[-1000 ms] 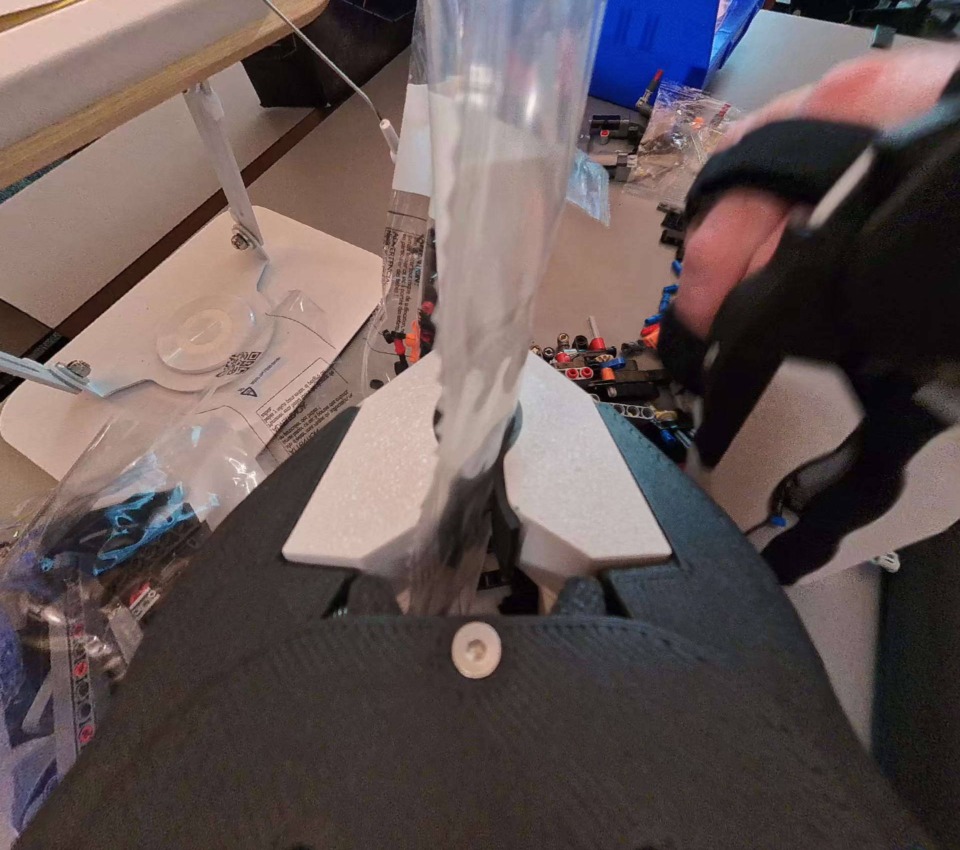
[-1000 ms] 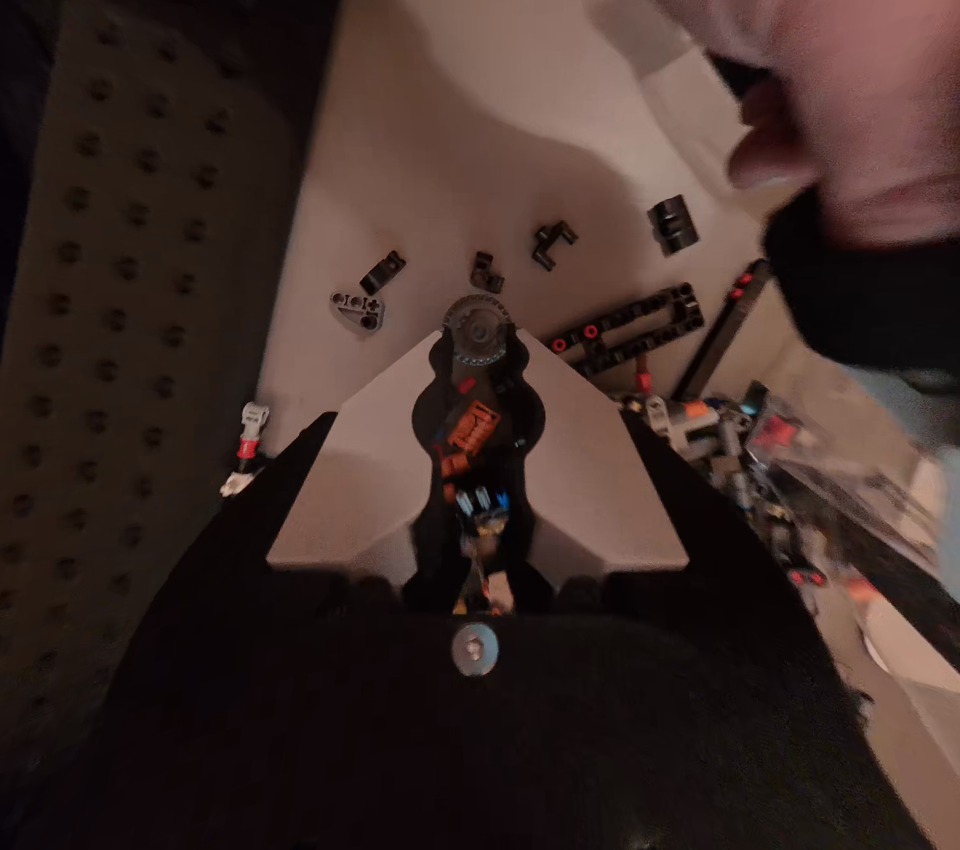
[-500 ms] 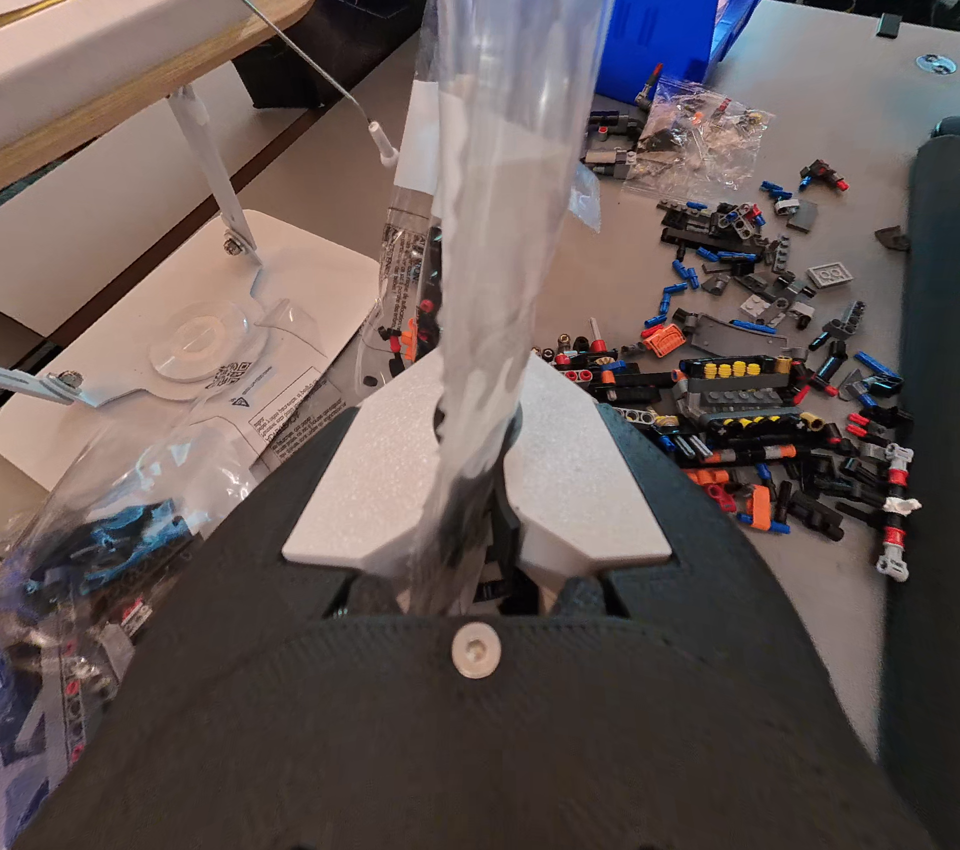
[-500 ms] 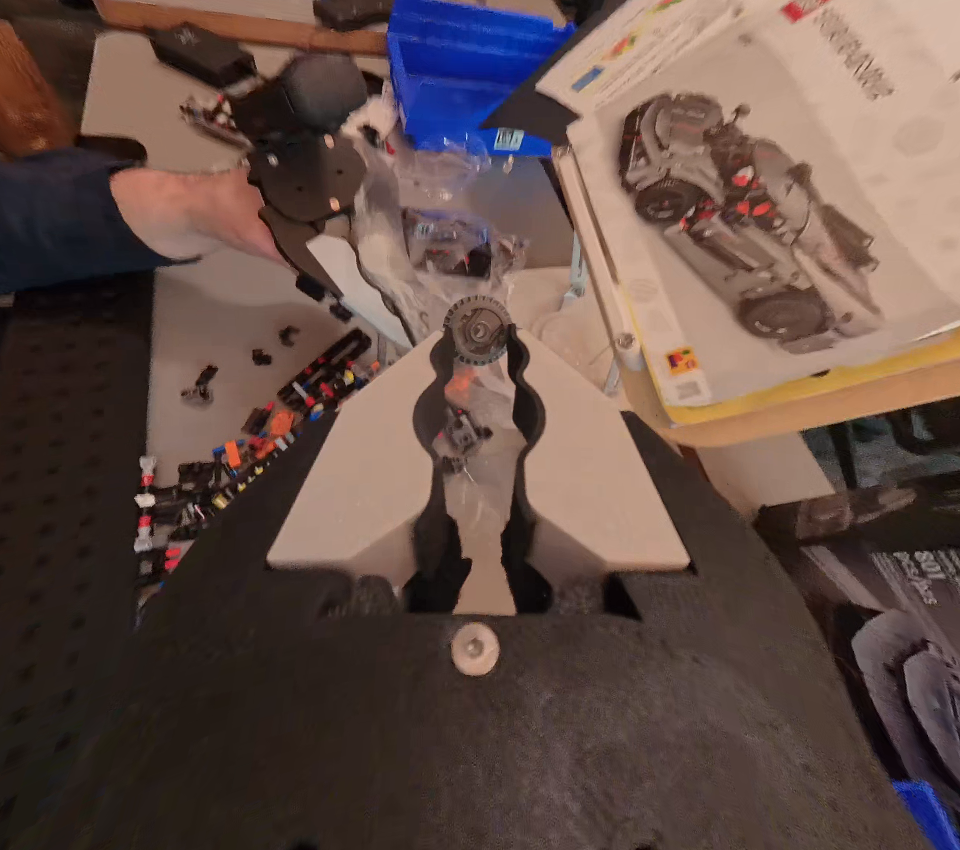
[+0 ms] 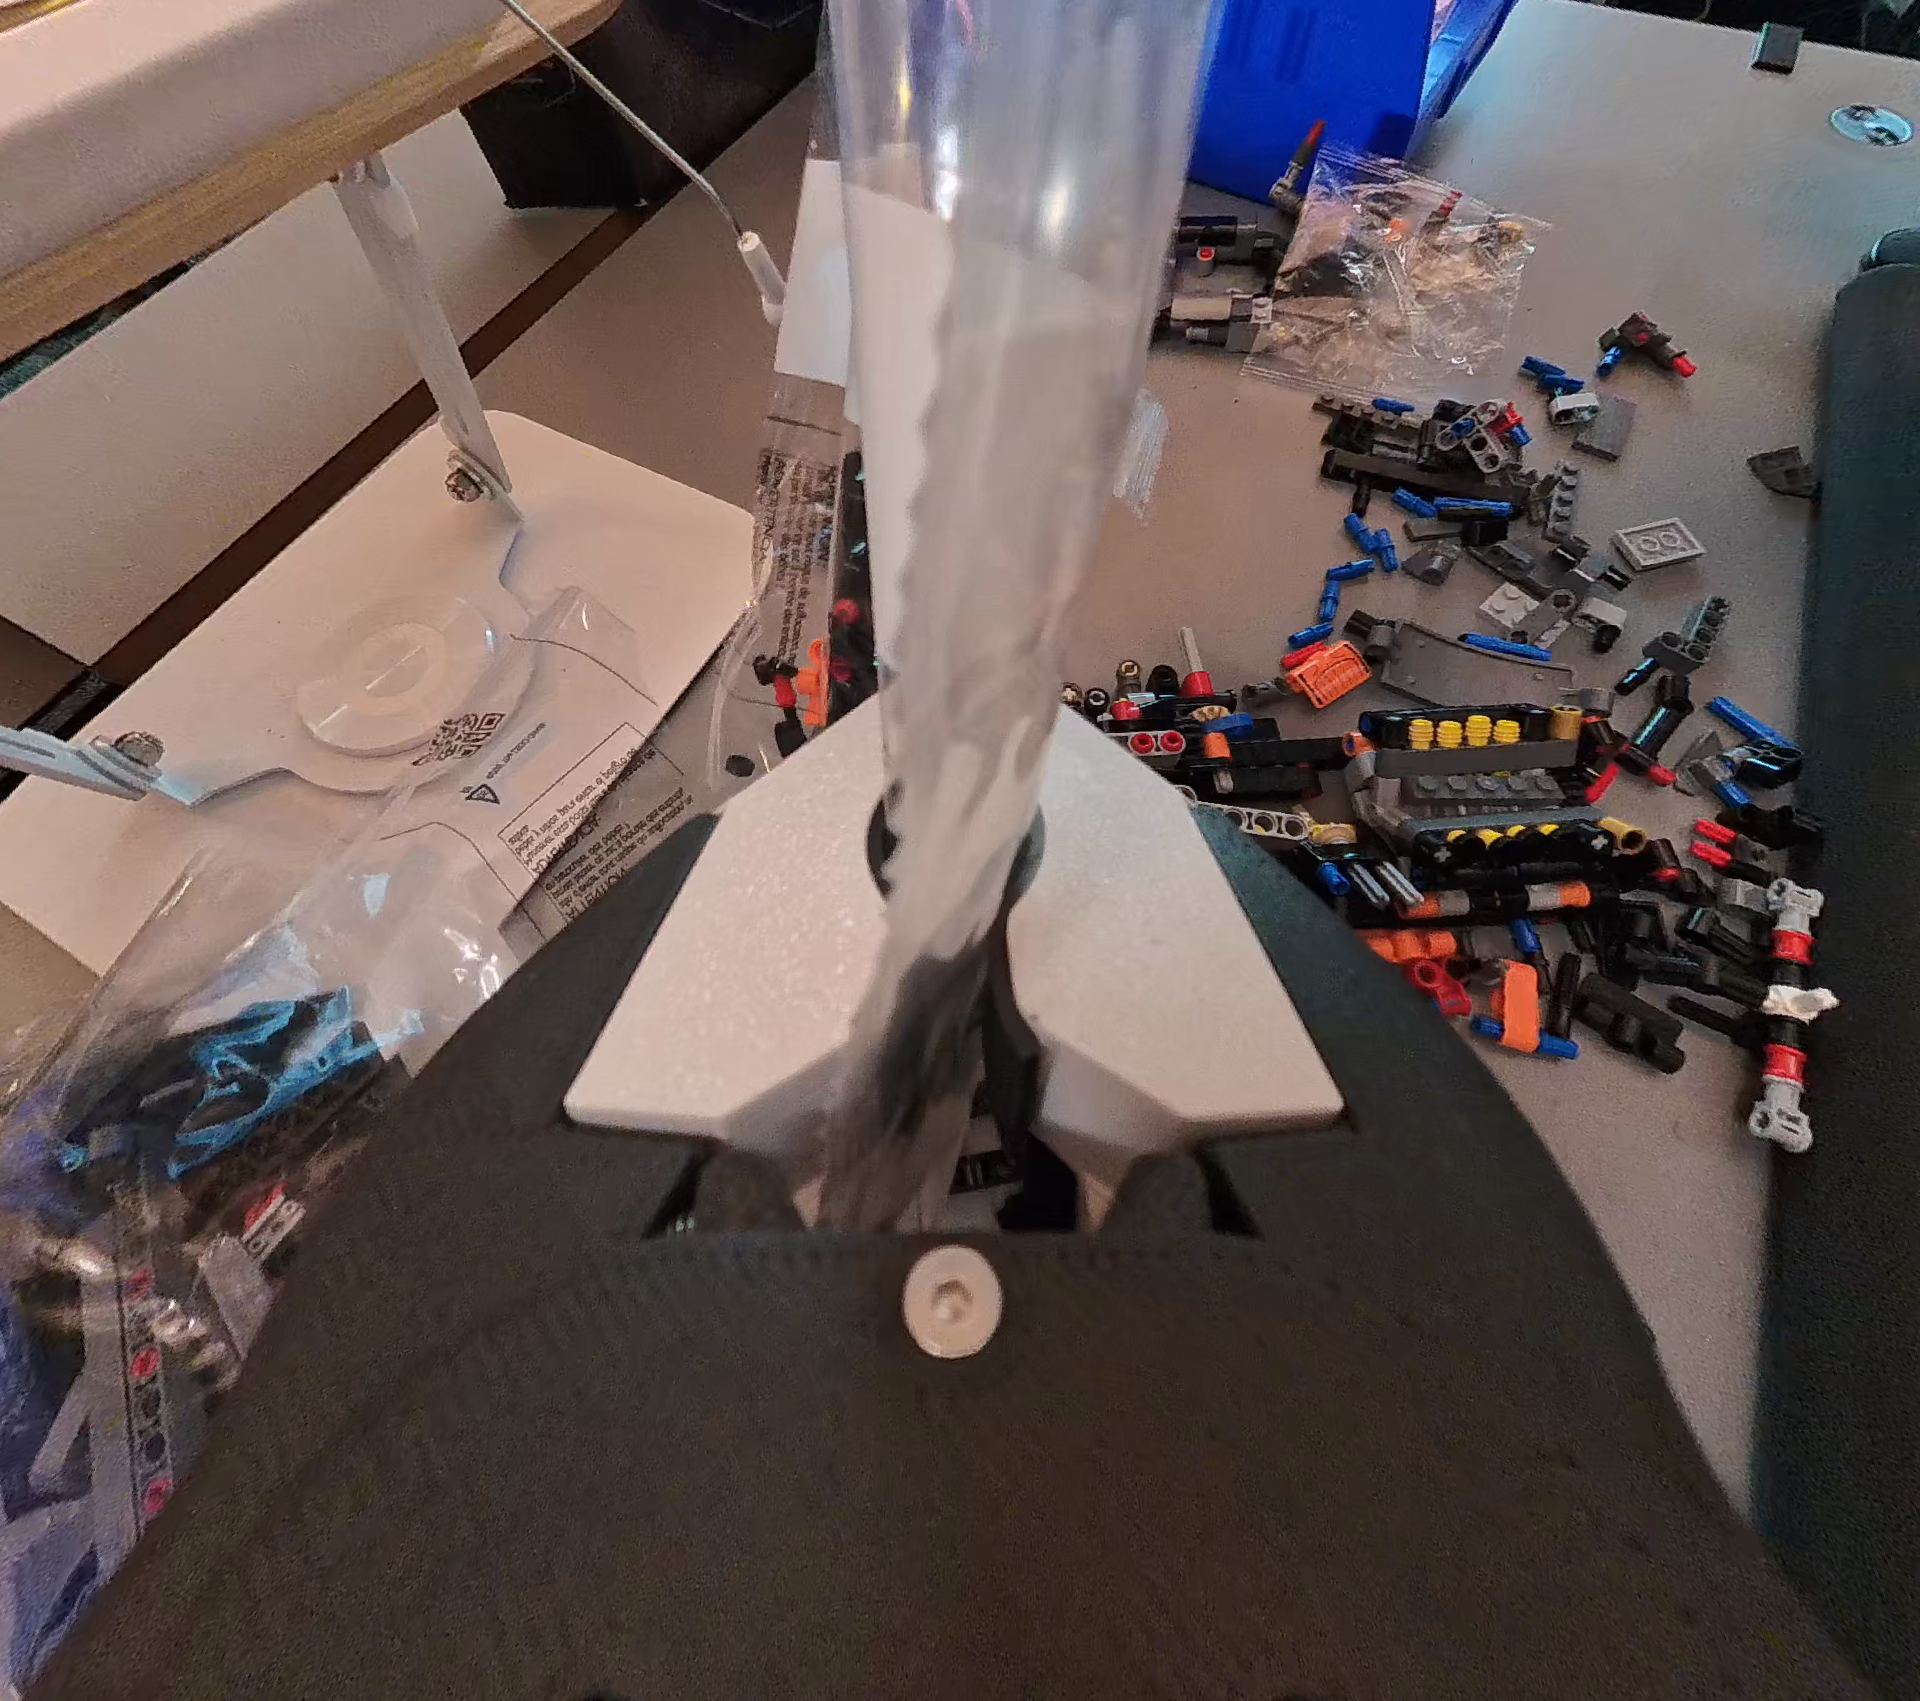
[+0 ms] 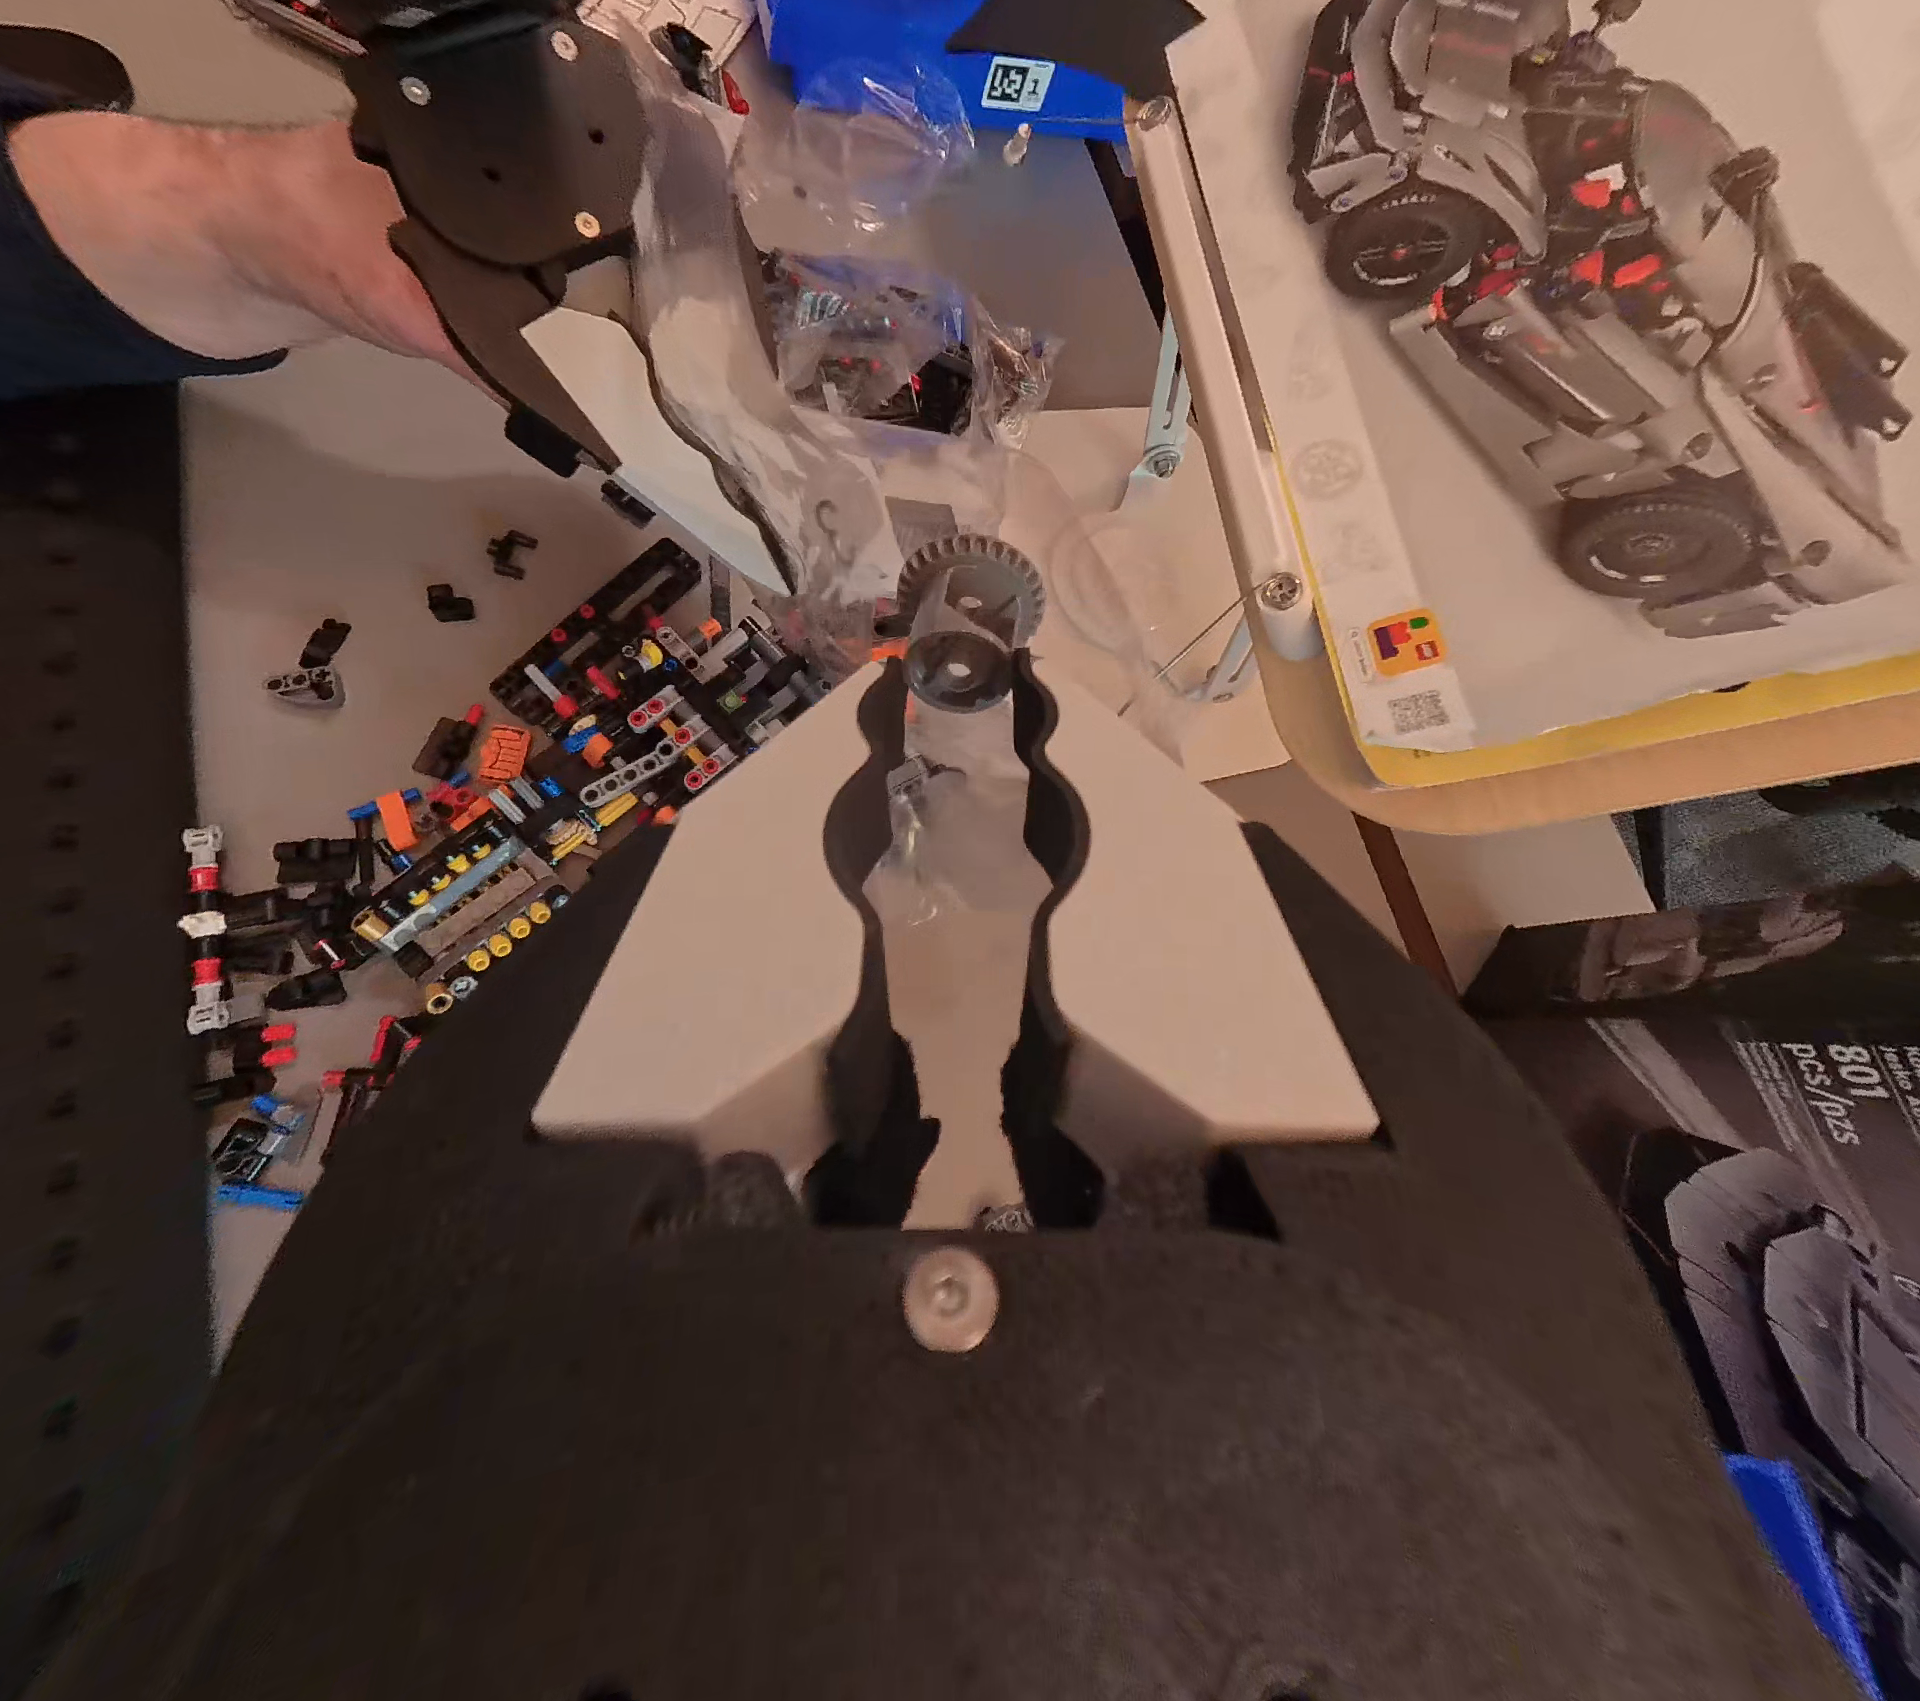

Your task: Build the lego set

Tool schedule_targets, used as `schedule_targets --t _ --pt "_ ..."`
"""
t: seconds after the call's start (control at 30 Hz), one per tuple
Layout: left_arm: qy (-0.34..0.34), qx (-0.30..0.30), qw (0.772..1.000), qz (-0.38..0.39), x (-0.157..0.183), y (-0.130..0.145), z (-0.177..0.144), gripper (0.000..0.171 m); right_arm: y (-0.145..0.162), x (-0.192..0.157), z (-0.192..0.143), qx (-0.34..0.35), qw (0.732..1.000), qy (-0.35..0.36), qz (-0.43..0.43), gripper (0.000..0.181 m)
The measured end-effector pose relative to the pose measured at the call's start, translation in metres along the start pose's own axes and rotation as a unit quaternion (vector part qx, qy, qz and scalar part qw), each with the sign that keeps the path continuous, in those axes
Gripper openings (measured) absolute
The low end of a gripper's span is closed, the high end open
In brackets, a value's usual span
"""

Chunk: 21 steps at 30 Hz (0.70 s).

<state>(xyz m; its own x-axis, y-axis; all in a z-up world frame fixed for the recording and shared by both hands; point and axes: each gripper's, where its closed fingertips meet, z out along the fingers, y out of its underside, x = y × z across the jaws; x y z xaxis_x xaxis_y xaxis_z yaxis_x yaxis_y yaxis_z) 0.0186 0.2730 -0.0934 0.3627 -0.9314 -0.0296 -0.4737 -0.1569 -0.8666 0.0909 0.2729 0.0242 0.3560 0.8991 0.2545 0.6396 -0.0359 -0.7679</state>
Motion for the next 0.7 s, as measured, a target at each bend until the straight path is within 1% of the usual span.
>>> schedule_targets --t 0.13,0.2,0.23,0.33,0.43,0.5,0.57,0.7 --pt "0.0 -0.003 1.0 0.002 0.001 0.0 0.002 0.0 0.01 -0.008 0.004 -0.031 0.999 -0.027 0.01 0.018" --pt "0.0 -0.004 1.0 0.003 0.002 0.0 0.003 0.0 0.015 -0.005 0.009 -0.04 0.999 -0.021 0.008 0.018" --pt "-0.001 -0.004 1.0 0.004 0.002 0.0 0.003 0.0 0.014 -0.003 0.01 -0.037 0.999 -0.015 0.016 0.018" --pt "-0.002 -0.004 1.0 0.004 0.001 0.0 0.002 0.0 0.007 -0.001 0.01 -0.019 0.999 -0.016 0.032 0.032" --pt "-0.002 -0.002 1.0 0.002 0.0 0.0 0.002 0.0 0.001 -0.001 0.004 -0.011 1.0 0.003 0.018 0.034" --pt "-0.002 -0.001 1.0 0.001 0.0 0.0 0.001 0.0 -0.009 -0.016 0.001 0.002 1.0 -0.019 -0.007 0.031" --pt "-0.002 0.0 1.0 0.0 -0.001 0.0 0.001 0.0 -0.015 -0.043 0.006 0.005 0.997 -0.065 -0.043 0.026" --pt "-0.004 0.005 1.0 -0.006 -0.004 0.0 -0.002 0.0 -0.011 -0.106 0.038 -0.037 0.98 -0.159 -0.111 0.025"
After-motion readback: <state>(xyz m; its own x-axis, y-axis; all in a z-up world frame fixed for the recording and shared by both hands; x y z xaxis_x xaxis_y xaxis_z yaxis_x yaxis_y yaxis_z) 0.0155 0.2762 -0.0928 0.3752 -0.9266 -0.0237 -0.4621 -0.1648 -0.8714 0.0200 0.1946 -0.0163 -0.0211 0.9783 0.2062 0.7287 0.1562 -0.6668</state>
